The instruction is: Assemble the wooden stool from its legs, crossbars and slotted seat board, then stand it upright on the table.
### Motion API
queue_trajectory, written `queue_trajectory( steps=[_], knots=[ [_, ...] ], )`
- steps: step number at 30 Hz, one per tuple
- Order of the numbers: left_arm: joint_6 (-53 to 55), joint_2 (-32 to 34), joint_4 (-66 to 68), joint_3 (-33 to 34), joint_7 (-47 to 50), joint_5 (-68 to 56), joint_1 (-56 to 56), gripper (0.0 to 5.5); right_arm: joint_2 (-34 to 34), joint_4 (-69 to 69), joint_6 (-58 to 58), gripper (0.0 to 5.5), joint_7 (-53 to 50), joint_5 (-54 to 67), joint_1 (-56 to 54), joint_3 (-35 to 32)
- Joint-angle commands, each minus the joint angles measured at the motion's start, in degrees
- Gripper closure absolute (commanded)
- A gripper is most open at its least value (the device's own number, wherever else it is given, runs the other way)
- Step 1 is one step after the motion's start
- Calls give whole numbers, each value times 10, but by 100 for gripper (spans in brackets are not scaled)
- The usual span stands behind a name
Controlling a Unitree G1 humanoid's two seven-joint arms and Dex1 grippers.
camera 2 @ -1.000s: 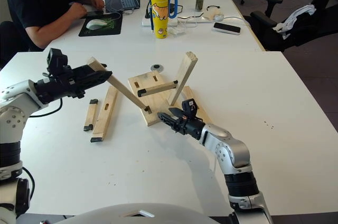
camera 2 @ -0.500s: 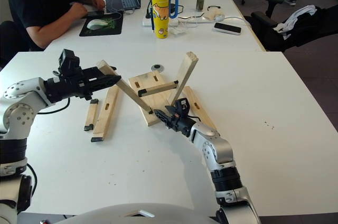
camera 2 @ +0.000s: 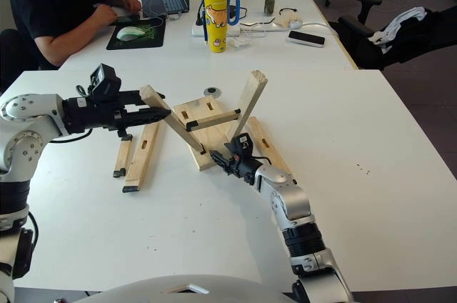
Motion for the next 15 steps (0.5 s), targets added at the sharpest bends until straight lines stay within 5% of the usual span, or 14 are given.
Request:
queue_trajectory(
  steps=[1, 15],
  knots=[
    [11, 7, -30, -21, 1, 13, 10, 343, -5, 38, 43, 254, -14, -14, 26, 2],
    [0, -4, -39, -72, 13, 52, 55, 343, -20, 41, 61, 254, 0, -24, 36, 31]
  ],
)
